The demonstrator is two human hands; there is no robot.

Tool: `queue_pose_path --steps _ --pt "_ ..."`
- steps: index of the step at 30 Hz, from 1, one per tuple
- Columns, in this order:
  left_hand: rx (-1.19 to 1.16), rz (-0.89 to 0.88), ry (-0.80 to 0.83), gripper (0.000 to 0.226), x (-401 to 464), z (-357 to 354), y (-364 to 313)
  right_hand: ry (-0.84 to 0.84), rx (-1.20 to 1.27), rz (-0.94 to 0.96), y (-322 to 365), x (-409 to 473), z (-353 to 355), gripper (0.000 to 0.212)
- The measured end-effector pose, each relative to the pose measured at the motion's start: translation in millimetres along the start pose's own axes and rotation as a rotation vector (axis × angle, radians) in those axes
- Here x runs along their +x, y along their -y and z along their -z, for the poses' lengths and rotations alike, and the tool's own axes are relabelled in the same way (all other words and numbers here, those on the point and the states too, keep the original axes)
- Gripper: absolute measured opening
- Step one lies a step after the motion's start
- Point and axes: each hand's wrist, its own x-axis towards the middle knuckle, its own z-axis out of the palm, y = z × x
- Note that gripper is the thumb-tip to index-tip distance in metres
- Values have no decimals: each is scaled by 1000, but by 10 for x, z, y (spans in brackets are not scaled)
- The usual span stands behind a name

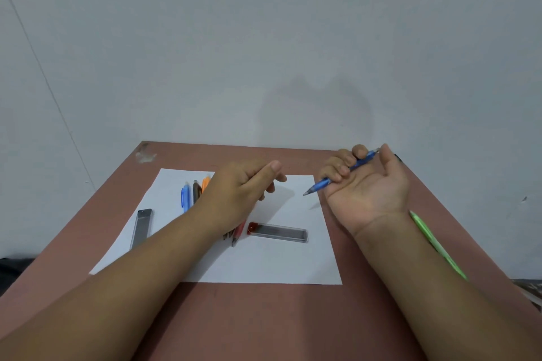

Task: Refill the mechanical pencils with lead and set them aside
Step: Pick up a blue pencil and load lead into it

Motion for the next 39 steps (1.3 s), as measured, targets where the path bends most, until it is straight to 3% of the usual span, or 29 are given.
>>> queue_pose_path --steps 3,8,14,24,39 --pt "49 -2 10 36 3 6 24 11 2 8 5 -19 4 50" --pt "93 -2 20 36 2 20 50 -34 -63 35 -20 6 -1 32" --pt "92 17 78 37 -19 13 16 -56 -56 39 -24 17 25 40" --pt "123 1 101 39 -23 16 -10 -35 -73 55 -53 33 36 26" --pt "156 -8 108 41 -11 24 24 -42 -75 62 -64 37 27 33"
